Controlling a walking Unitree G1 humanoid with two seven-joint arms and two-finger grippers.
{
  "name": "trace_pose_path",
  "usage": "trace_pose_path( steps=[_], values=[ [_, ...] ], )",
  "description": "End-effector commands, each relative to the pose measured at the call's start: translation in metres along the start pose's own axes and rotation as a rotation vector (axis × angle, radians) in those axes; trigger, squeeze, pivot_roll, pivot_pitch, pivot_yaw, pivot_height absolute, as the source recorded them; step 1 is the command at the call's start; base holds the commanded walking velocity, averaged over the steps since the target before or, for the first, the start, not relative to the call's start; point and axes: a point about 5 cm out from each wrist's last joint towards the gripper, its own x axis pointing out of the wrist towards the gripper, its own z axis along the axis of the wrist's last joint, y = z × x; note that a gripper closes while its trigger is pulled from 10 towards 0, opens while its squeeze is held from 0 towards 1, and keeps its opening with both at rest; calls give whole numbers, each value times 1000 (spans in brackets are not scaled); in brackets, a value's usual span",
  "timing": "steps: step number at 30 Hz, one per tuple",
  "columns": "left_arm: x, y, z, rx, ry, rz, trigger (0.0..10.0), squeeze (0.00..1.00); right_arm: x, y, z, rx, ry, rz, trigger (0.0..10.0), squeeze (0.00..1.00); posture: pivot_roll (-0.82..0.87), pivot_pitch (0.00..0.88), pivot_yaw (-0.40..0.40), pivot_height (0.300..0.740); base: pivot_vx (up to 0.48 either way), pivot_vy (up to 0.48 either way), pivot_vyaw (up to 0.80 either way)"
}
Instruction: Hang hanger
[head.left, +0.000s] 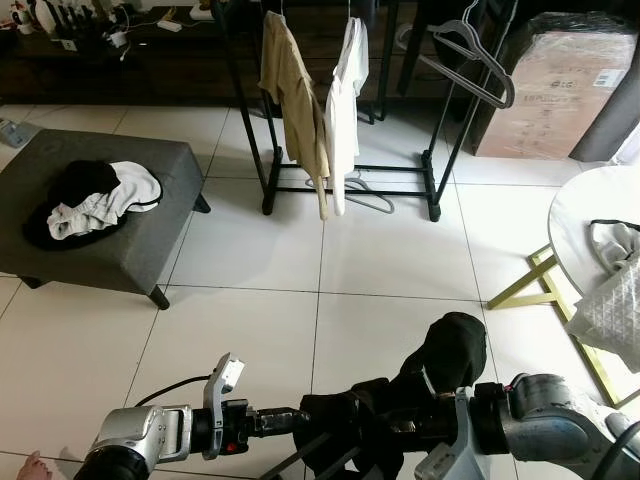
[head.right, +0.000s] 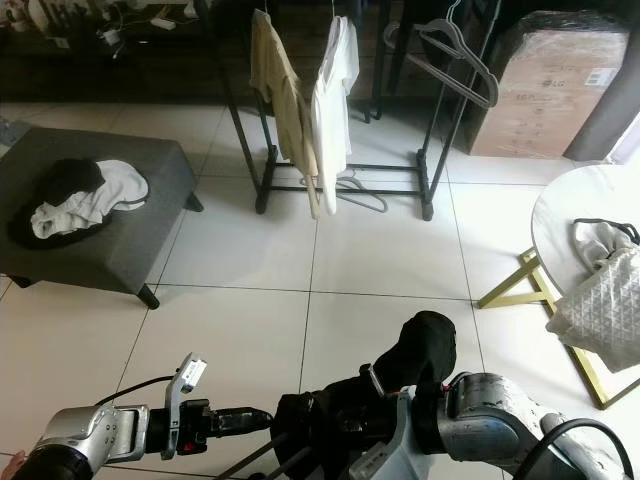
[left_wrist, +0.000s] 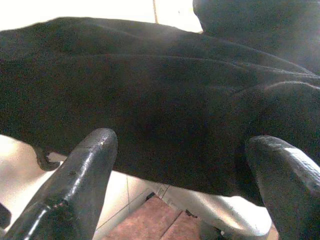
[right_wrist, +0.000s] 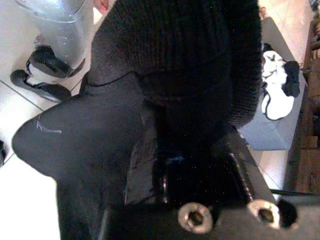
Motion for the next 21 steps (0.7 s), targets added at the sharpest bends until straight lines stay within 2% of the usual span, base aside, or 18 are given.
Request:
trace_pose_path(
  steps=[1,7,13,21],
  values=[
    [0,4,-6,-13,13,27,10000,0,1,-5,10,-14,-46,-8,10000,0,-189,266,27,740,0,0,0],
    [11,1,-3,-19,7,-17,10000,0,-5,-9,9,24,-20,6,10000,0,-200,259,30,740,0,0,0],
    [16,3,-3,-6,18,10,10000,0,-9,-12,9,69,-17,-2,10000,0,-202,254,35,740,0,0,0],
    [24,0,-1,-8,24,-28,10000,0,-21,-27,14,180,-47,-53,10000,0,-217,248,38,740,0,0,0]
  ],
)
